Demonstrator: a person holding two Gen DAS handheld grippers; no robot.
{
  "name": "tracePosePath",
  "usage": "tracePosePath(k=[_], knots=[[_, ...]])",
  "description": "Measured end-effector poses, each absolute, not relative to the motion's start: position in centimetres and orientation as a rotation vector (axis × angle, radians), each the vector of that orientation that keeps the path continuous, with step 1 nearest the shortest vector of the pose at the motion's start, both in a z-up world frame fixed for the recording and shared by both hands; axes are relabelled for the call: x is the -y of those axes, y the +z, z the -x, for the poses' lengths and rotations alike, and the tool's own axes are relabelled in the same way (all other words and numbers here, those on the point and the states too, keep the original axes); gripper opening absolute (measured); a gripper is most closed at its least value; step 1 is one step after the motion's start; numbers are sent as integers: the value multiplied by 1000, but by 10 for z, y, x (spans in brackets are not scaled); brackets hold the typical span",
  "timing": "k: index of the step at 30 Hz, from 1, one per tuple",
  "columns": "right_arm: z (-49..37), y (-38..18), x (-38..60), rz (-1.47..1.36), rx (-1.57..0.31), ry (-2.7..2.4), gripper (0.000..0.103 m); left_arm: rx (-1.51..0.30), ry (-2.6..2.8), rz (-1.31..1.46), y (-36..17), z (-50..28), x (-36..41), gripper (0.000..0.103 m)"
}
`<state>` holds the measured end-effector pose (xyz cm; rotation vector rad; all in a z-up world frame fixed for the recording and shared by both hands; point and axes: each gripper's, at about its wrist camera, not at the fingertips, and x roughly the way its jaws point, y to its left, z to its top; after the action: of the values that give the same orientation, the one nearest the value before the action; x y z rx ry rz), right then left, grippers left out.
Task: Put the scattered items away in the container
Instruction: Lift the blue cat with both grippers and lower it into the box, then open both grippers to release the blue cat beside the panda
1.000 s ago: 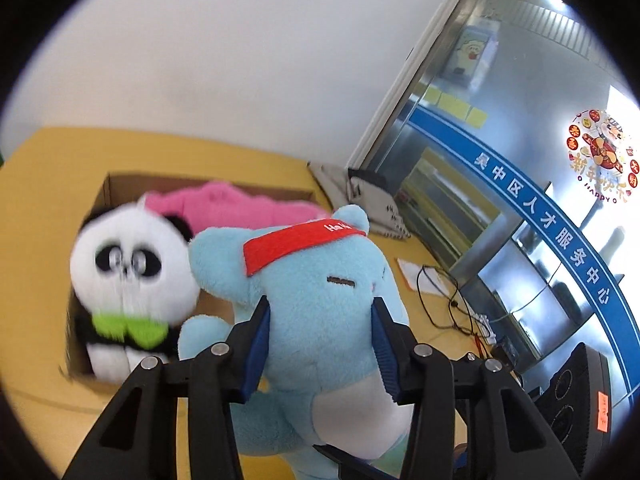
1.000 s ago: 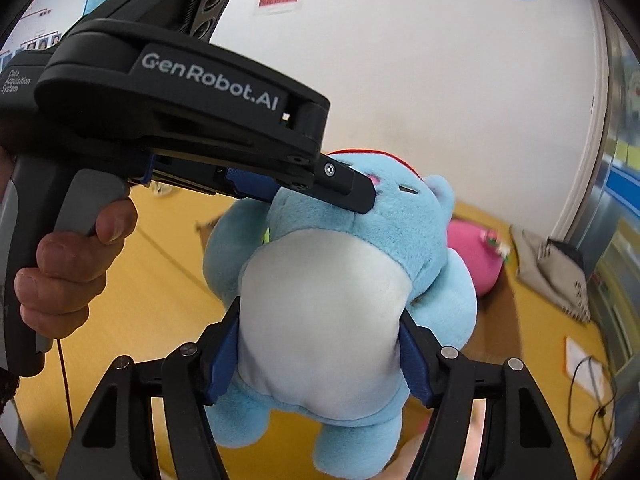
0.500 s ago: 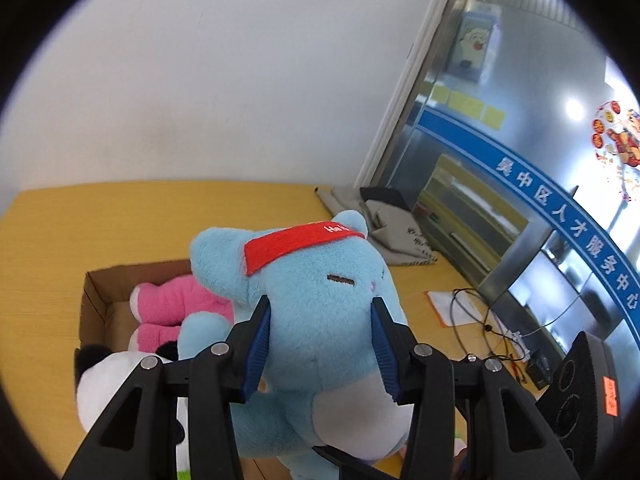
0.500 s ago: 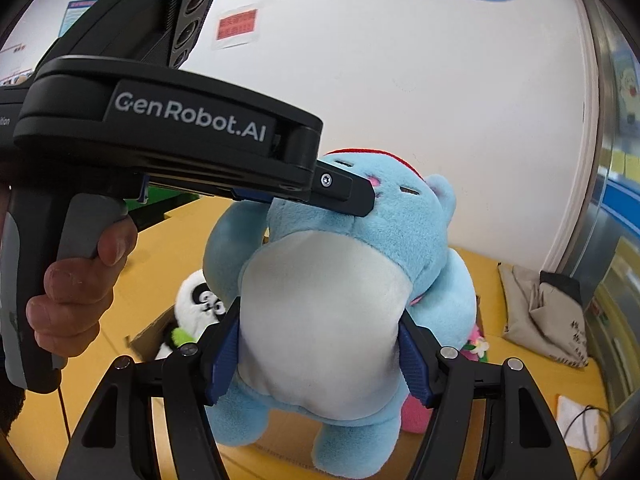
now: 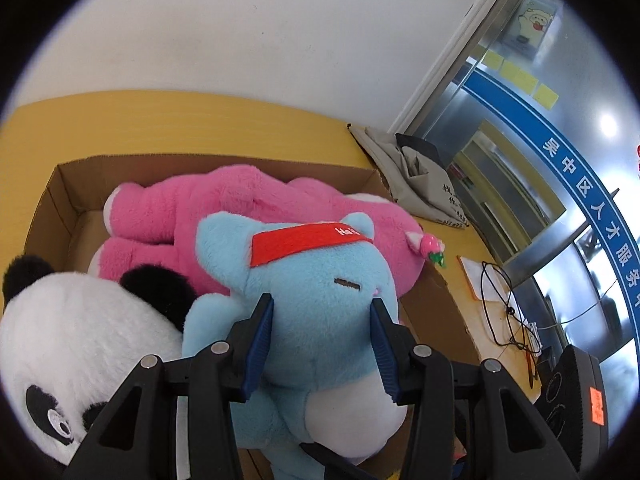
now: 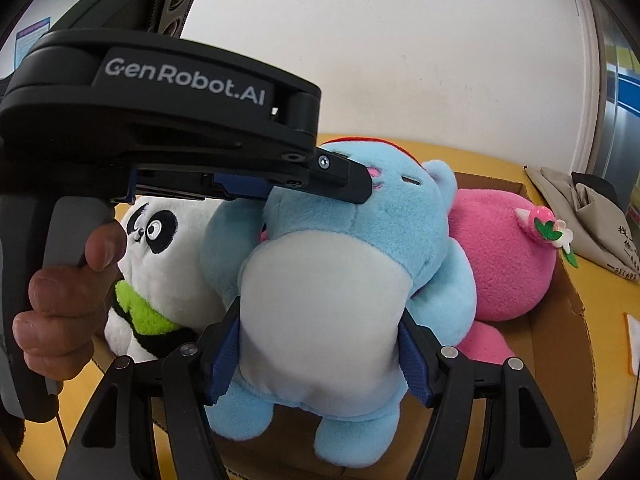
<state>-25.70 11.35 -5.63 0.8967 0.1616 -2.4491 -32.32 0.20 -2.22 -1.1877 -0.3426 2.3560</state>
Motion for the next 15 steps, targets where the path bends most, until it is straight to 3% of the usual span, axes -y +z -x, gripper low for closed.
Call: tracePosePath(k=[7, 9, 15], knots=[[249, -66, -114, -998, -143, -2385, 74, 257, 2412, 1242, -32, 312, -14, 46], [252, -72, -111, -1039, -158, -2371, 74, 199, 2431, 1238, -32, 308, -19, 52], [249, -61, -128, -1056, -67, -2384, 91, 245, 2507, 1117, 0, 285, -2, 58]])
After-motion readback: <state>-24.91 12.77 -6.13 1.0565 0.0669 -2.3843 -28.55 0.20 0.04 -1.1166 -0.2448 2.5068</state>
